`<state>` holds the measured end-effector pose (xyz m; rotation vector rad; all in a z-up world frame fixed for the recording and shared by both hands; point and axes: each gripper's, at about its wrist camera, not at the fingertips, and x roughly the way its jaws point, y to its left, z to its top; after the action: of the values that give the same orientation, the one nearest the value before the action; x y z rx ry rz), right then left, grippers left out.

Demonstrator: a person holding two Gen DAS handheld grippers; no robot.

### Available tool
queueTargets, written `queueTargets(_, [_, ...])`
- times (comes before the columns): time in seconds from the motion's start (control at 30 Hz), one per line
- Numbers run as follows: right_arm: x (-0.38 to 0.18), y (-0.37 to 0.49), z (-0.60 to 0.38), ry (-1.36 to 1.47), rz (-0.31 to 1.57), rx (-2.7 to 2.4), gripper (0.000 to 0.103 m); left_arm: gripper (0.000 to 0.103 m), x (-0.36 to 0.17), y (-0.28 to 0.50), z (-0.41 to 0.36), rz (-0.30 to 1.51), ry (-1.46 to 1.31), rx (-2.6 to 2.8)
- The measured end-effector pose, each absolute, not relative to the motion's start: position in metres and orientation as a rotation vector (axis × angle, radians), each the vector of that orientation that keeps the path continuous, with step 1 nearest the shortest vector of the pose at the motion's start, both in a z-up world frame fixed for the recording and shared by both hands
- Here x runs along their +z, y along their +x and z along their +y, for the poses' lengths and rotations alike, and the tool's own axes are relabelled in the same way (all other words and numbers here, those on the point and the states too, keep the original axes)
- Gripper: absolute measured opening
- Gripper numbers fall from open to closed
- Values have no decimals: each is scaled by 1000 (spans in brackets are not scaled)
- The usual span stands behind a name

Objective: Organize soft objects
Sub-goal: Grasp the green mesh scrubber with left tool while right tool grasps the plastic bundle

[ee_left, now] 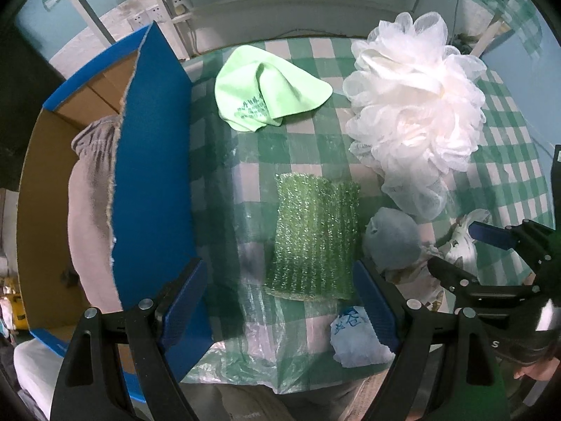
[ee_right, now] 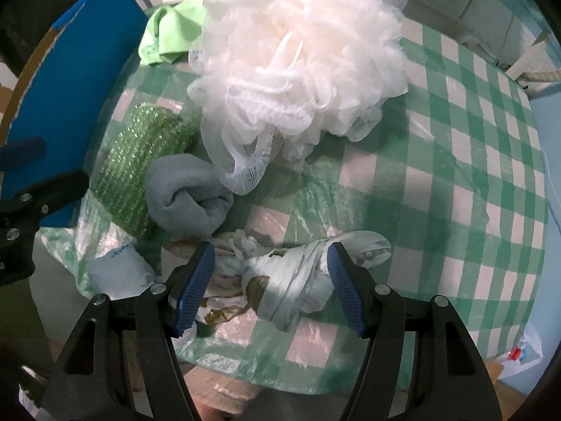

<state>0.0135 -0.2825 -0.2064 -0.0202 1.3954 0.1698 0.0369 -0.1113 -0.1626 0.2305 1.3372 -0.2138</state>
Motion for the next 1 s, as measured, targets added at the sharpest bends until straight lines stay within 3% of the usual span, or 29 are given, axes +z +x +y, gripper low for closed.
queueTargets(0.33, [-219,8,-280,-126,1398,119,66,86,-174,36,-117,1362,252,-230])
queueTargets(1.0, [-207,7,-321,11,1392,65,70,86,-207,44,-135,1420,300,-234])
